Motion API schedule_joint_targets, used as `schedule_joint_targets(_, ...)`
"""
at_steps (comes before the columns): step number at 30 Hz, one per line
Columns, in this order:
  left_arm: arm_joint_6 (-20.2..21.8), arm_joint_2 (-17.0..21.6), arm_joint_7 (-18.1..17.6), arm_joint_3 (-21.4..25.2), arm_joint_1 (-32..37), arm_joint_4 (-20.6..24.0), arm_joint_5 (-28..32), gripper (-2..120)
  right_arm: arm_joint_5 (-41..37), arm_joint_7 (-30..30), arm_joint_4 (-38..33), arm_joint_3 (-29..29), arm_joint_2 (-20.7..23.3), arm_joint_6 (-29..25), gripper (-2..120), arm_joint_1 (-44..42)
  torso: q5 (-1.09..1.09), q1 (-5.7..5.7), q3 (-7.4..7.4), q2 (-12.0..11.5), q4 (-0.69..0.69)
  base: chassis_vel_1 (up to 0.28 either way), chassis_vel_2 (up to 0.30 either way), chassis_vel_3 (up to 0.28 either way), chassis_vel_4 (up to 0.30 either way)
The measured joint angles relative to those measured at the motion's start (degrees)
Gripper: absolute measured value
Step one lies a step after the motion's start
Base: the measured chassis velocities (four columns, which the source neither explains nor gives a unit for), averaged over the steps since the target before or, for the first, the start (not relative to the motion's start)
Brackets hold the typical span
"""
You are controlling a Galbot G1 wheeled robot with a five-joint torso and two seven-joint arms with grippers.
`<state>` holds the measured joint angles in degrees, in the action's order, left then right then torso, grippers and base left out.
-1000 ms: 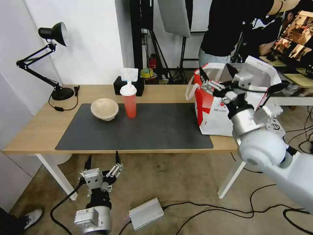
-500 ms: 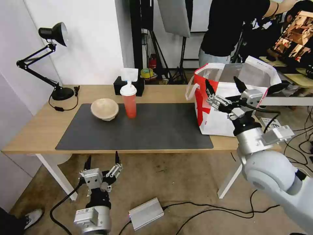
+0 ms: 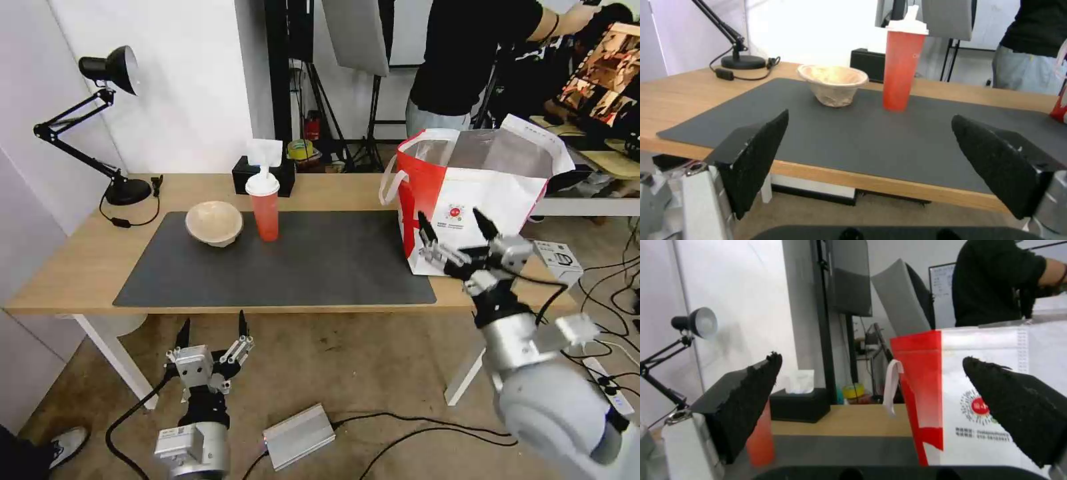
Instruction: Pick up the trash from the table and place it into the takeout bag.
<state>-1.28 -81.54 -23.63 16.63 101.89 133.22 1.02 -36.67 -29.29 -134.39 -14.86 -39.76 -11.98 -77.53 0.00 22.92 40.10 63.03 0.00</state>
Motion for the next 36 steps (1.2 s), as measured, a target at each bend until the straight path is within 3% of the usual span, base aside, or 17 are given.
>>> schedule_joint_targets(16,-0.12,0.02,0.22,-0.13,0.09,0.1,-0.1,96,9.37,-0.59,1.22,1.75,-6.6,-2.11,100,-10.27,0.0,0.0,0.01,-0.01,0.0,0.0,0.0,0.0,0.0)
schedule_joint_targets(36,-0.28,0.06,0.3,0.07,0.37,0.23,-0.26,96,12.96,-1.03,0.79,1.78,-7.73,-2.08,100,-17.36,0.0,0.0,0.0,-0.01,0.0,0.0,0.0,0.0,0.0)
